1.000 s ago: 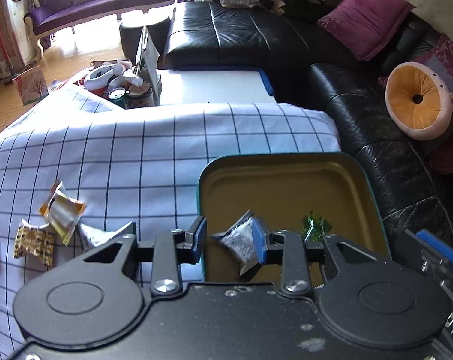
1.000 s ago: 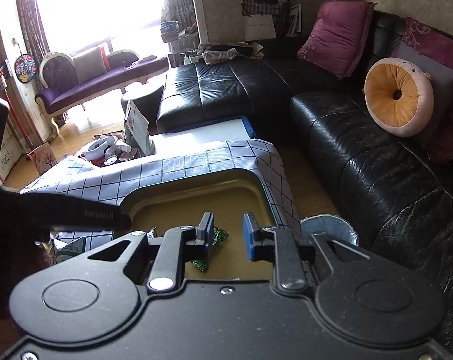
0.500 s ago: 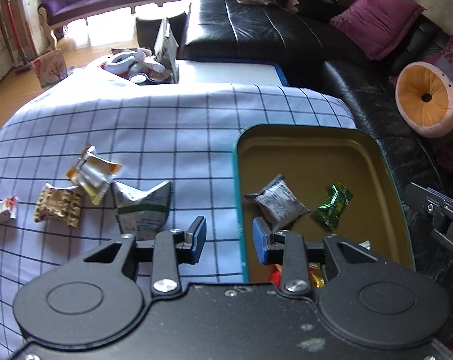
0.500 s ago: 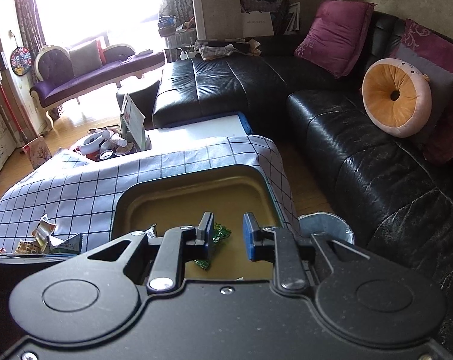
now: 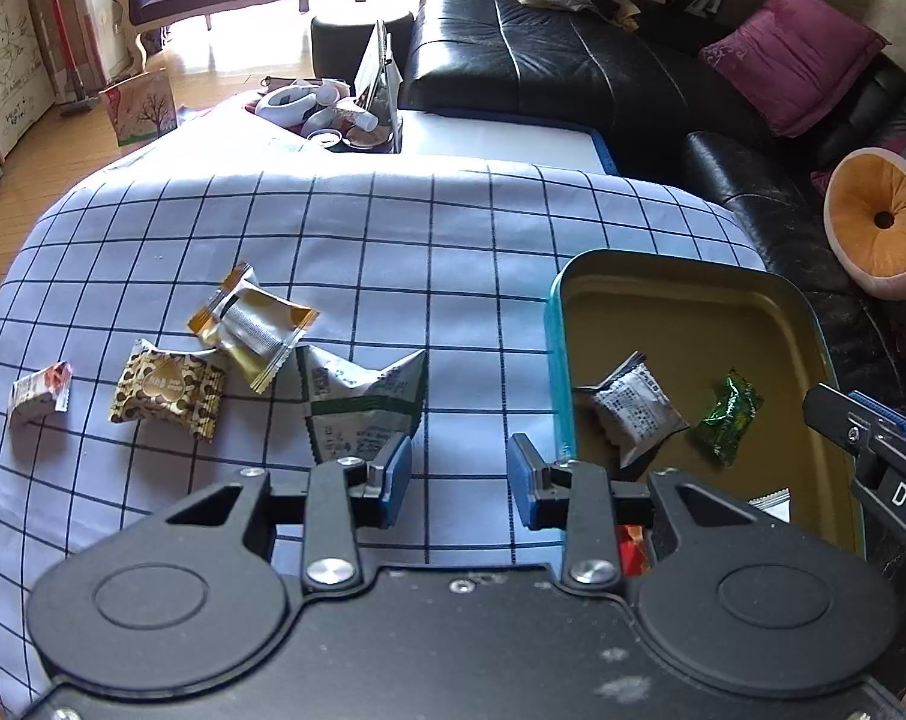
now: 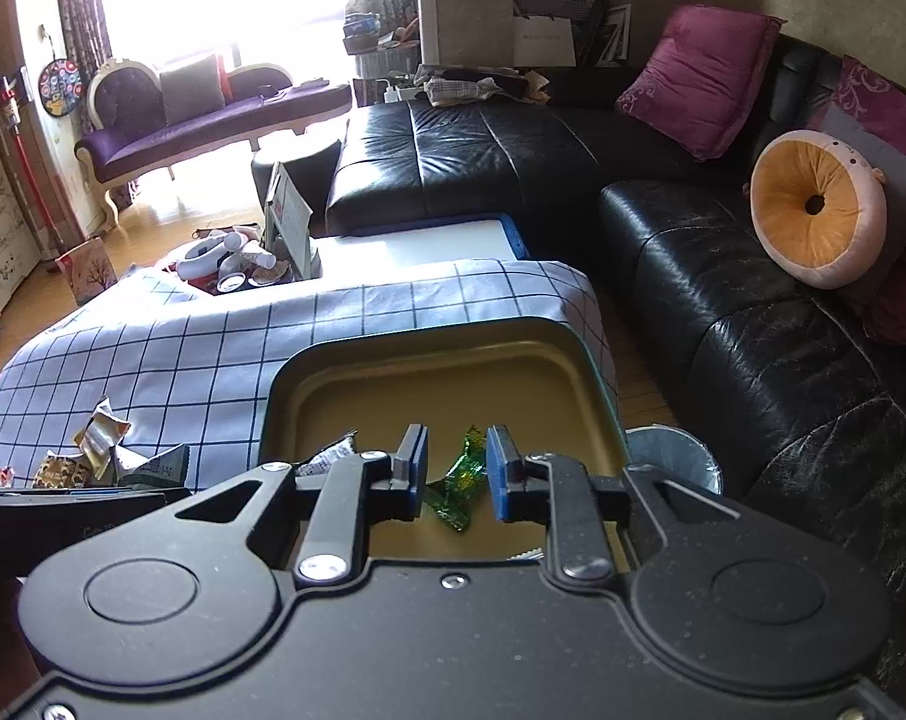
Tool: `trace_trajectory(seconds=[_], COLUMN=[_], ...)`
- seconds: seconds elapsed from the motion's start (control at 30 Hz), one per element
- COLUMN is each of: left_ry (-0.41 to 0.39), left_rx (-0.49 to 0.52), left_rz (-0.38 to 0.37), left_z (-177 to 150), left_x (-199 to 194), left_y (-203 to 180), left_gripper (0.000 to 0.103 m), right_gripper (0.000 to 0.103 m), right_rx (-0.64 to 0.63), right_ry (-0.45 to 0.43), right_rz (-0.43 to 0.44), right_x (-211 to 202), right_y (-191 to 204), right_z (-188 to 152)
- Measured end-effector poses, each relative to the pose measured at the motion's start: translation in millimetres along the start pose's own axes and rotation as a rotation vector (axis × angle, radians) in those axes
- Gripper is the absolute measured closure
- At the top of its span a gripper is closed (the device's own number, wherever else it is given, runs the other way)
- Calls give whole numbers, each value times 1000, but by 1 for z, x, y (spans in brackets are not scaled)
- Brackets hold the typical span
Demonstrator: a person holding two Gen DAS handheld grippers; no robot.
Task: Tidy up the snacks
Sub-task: 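Move both tools back from the tray toward the snack pile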
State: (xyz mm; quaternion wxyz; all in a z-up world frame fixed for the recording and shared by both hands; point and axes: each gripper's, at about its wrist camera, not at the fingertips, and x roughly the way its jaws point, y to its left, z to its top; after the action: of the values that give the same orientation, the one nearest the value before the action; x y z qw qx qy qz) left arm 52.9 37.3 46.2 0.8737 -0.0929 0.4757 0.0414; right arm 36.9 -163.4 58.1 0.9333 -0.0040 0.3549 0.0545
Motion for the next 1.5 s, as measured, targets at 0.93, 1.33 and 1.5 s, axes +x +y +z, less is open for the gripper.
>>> trace_trajectory(seconds=[0.93, 1.33, 1.5], left_ry=[20, -8, -23], left_rx=[-78, -155, -183], left_rz=[-28, 22, 62], left_z=[2, 6, 8], left_x=[0, -6, -10], left_y=[61, 102, 125], left_gripper=[68, 68, 68], right_gripper=[72, 71, 71], right_rx=[-110, -58, -1], right_ry=[29, 54, 82], right_rz=[66, 153, 218], right_x=[13, 20, 25], right_y=[72, 85, 85], right_z=[0, 1, 2])
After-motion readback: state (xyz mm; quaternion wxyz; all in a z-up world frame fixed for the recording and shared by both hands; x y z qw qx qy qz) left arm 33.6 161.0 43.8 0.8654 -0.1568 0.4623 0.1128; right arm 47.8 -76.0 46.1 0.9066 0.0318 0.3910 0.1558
